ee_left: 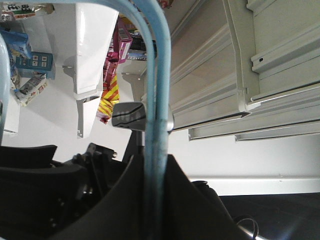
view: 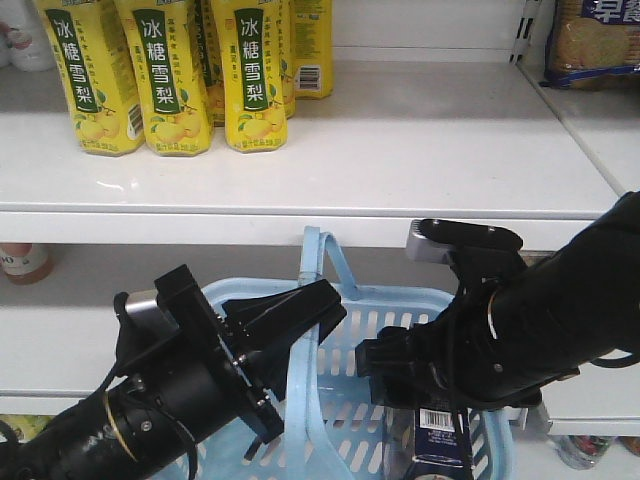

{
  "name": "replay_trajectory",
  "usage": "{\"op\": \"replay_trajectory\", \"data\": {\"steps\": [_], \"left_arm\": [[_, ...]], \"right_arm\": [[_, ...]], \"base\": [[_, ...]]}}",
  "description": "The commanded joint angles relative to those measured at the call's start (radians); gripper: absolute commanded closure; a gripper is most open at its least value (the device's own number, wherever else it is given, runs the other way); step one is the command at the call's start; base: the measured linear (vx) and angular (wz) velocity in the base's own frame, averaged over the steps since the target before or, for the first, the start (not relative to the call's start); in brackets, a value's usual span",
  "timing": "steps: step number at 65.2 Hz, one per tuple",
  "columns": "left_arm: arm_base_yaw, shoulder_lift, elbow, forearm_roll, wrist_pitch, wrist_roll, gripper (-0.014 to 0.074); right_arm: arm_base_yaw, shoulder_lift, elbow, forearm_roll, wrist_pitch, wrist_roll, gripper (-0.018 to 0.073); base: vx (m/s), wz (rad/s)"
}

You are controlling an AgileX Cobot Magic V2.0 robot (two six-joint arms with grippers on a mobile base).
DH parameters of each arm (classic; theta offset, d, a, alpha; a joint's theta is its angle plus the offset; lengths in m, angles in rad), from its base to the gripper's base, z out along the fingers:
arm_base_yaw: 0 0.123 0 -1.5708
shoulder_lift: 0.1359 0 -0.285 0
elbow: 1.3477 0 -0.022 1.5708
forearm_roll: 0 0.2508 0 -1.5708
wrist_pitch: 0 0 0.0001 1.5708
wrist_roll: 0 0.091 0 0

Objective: Left arm holds basket, right arm returns cookies
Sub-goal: 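Reach the right gripper down into the basket and grasp the Chocofello box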

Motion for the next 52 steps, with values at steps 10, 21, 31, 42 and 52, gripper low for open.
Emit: {"op": "replay_trajectory", "data": {"steps": [10,21,31,42,52], "left_arm": [[0.007,-0.031,-0.027,-0.071,-0.27,0.004,0.0596],[0.007,-0.031,-0.027,-0.071,-0.27,0.004,0.0596],[0.007,-0.031,-0.027,-0.071,-0.27,0.004,0.0596],[0.007,-0.031,-0.027,-0.071,-0.27,0.004,0.0596],[0.007,-0.031,-0.027,-0.071,-0.27,0.004,0.0596]], "right_arm": [[0.002,0.015,-0.031,-0.013,-0.044,-0.015,0.0008],[0.002,0.029,-0.031,-0.034,-0.046,-0.015,0.0008],[0.002,0.04,-0.028,-0.042,-0.06,-0.03,0.0034],[0.002,0.052,-0.028,-0.061,-0.061,-0.046,0.0102],[0.002,0.055,-0.028,-0.09,-0.063,-0.048,0.0218]], "base": [[0.0,0.0],[0.0,0.0],[0.0,0.0],[0.0,0.0],[0.0,0.0]]}}
